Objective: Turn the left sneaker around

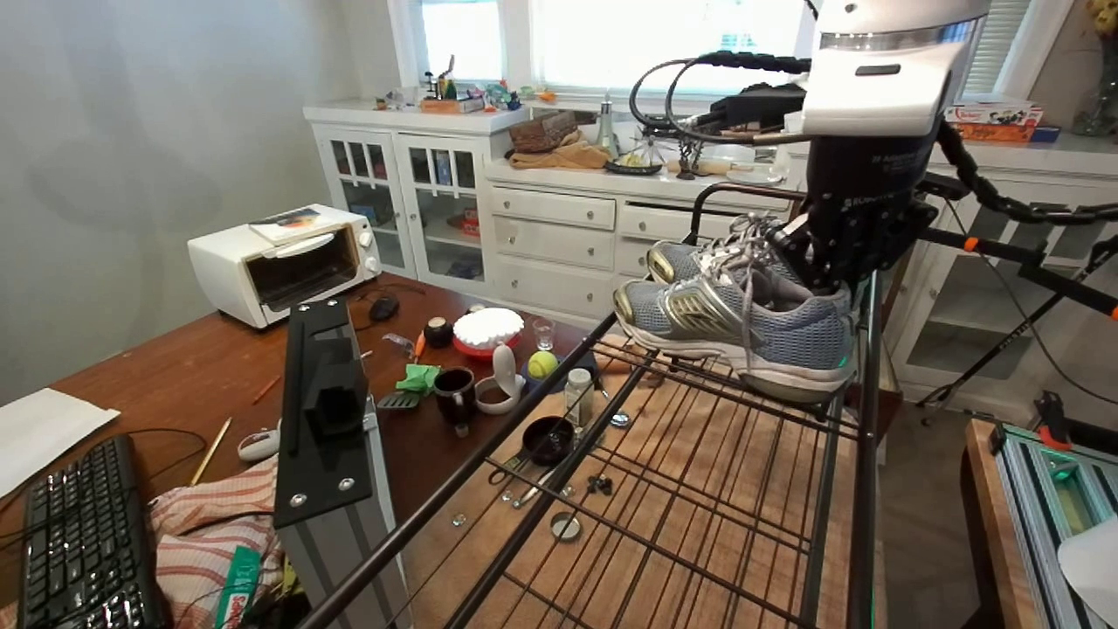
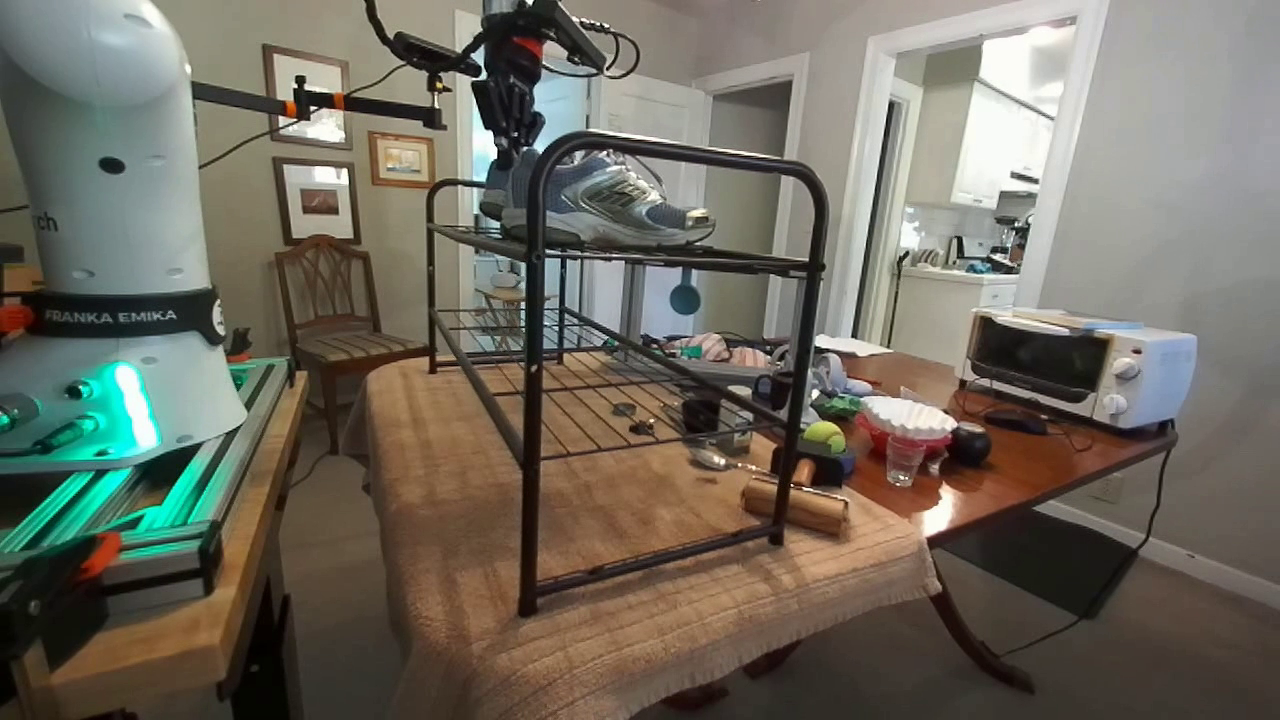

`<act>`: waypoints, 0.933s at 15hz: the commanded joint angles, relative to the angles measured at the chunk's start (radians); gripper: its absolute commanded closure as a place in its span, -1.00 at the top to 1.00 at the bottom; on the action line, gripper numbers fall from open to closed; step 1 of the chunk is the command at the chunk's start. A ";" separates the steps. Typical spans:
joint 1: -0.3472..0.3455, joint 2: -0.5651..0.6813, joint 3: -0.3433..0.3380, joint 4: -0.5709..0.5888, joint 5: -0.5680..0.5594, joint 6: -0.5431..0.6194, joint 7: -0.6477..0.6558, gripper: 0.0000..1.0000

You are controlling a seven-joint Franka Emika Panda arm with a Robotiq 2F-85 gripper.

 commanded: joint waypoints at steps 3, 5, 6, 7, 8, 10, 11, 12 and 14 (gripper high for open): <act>-0.012 -0.048 -0.014 -0.031 -0.007 0.032 -0.028 0.18; -0.014 -0.044 -0.013 -0.018 0.008 0.020 0.001 0.49; -0.017 -0.041 -0.010 -0.014 0.011 0.016 0.020 0.62; -0.019 -0.038 -0.007 -0.012 0.013 0.014 0.039 0.80; -0.020 -0.034 -0.006 -0.009 0.021 0.012 0.065 0.93; -0.019 -0.029 -0.004 -0.006 0.033 0.015 0.111 1.00; -0.018 -0.026 -0.002 -0.007 0.037 0.025 0.132 1.00; -0.015 -0.021 -0.001 -0.003 0.038 0.026 0.146 1.00; -0.010 -0.014 0.006 0.001 0.041 0.041 0.177 1.00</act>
